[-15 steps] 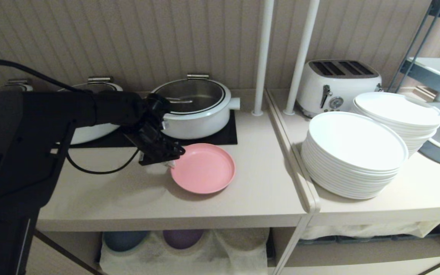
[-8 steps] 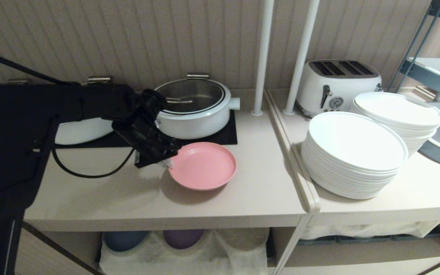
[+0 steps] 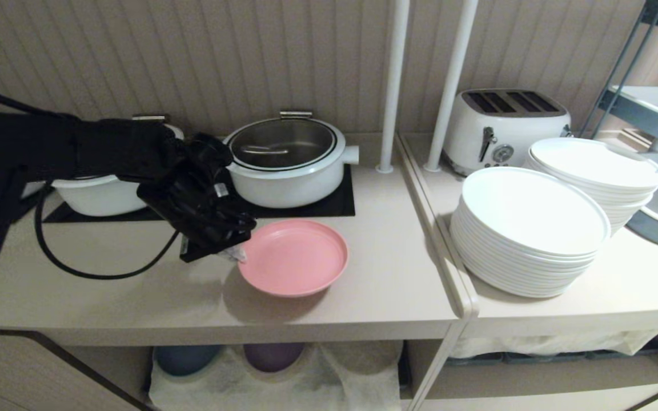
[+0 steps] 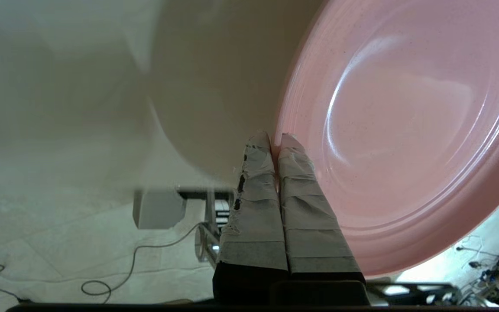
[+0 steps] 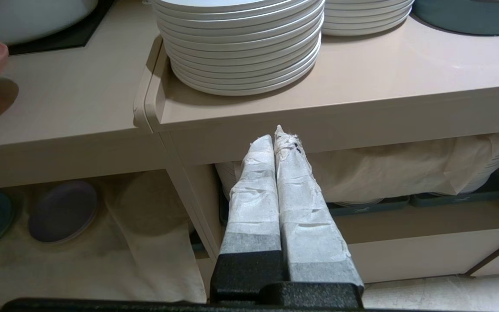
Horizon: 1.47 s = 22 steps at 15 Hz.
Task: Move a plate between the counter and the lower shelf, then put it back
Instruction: Put the plate in the cupboard
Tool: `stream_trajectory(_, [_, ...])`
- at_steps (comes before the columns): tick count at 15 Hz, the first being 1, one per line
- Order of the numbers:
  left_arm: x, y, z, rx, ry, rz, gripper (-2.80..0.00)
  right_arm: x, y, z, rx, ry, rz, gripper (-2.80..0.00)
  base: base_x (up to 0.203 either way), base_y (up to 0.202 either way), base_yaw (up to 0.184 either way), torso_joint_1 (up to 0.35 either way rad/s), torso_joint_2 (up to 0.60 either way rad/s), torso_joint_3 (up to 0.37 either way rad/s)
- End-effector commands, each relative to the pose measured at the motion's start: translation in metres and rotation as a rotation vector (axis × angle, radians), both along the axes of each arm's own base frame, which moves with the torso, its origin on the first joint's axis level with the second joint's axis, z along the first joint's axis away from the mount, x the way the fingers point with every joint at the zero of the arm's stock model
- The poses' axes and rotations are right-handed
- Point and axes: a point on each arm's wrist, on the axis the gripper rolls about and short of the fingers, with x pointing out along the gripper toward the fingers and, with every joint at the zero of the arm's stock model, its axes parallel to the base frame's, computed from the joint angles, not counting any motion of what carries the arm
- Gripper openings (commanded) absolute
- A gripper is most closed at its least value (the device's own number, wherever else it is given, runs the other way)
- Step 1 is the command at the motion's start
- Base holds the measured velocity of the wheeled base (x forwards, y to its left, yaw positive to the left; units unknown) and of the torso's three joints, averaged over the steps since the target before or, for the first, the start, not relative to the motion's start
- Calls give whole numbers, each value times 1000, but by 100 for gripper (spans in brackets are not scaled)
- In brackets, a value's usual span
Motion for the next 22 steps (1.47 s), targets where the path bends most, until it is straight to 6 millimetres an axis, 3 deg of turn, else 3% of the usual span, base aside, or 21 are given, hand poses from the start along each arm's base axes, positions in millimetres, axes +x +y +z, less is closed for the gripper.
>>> stream_trajectory(1, [-22, 5, 15, -10, -29, 2, -280, 0, 0, 0, 0, 0, 0, -280, 0, 0, 0, 0, 0, 0])
stream_trajectory(10, [-104, 27, 37, -30, -116, 6, -280, 0, 0, 0, 0, 0, 0, -280, 0, 0, 0, 0, 0, 0])
stream_trajectory(14, [-152, 45, 34, -28, -107, 49, -280, 0, 0, 0, 0, 0, 0, -280, 0, 0, 0, 0, 0, 0])
stream_trajectory(22, [-247, 74, 7, -2, -104, 117, -280, 0, 0, 0, 0, 0, 0, -280, 0, 0, 0, 0, 0, 0])
